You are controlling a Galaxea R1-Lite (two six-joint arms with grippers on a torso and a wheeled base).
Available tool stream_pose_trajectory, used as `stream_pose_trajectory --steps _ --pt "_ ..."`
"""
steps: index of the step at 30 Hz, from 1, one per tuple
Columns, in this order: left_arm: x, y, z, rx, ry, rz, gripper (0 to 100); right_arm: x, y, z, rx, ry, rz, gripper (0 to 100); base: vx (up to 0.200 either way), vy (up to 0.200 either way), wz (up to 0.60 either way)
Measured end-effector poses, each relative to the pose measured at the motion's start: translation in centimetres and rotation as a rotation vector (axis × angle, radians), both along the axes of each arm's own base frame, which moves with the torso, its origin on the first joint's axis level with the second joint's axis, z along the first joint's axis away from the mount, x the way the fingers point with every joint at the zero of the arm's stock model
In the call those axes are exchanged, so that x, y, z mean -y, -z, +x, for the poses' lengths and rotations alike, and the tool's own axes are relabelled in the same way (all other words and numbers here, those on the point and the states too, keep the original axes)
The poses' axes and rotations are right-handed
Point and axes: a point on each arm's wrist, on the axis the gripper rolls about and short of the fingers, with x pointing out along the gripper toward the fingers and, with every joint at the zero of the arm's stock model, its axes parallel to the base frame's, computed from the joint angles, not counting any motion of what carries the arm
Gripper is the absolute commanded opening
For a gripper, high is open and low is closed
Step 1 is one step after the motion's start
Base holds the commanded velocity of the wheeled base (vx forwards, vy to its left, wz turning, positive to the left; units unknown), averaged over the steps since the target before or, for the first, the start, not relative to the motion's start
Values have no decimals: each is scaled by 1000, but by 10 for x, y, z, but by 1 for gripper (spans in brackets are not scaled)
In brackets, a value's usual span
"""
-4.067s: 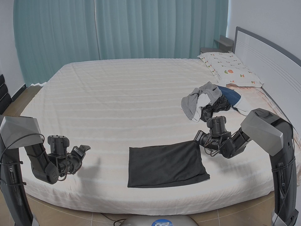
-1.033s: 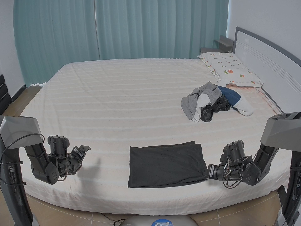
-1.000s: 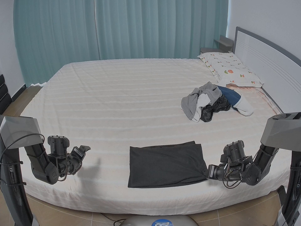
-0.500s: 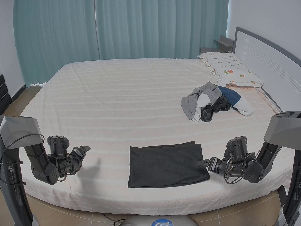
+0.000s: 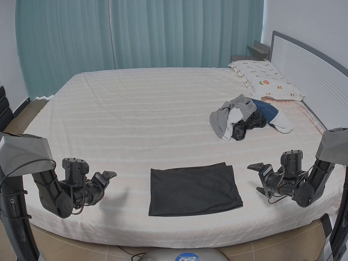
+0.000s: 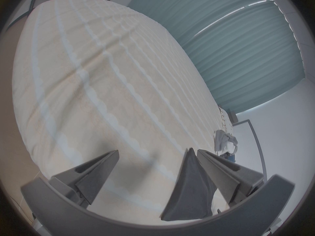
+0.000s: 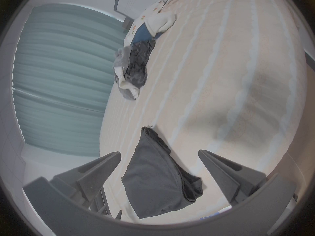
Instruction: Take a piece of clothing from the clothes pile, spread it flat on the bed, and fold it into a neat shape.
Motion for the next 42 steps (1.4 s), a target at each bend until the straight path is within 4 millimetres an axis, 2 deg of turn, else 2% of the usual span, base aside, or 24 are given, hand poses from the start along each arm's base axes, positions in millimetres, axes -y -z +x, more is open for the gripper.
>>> stream_pose_trajectory --steps 9,21,32,42 --pt "9 -1 0 5 21 -7 100 3 11 -3 31 5 8 100 0 -200 0" --pt "23 -1 2 22 89 47 100 1 21 -9 43 -10 -9 100 0 0 0" --pt "39 21 10 40 231 218 100 -1 29 -15 43 -33 -33 100 0 0 0" --pt "54 30 19 60 279 235 100 -1 32 -16 33 -36 -37 100 0 0 0"
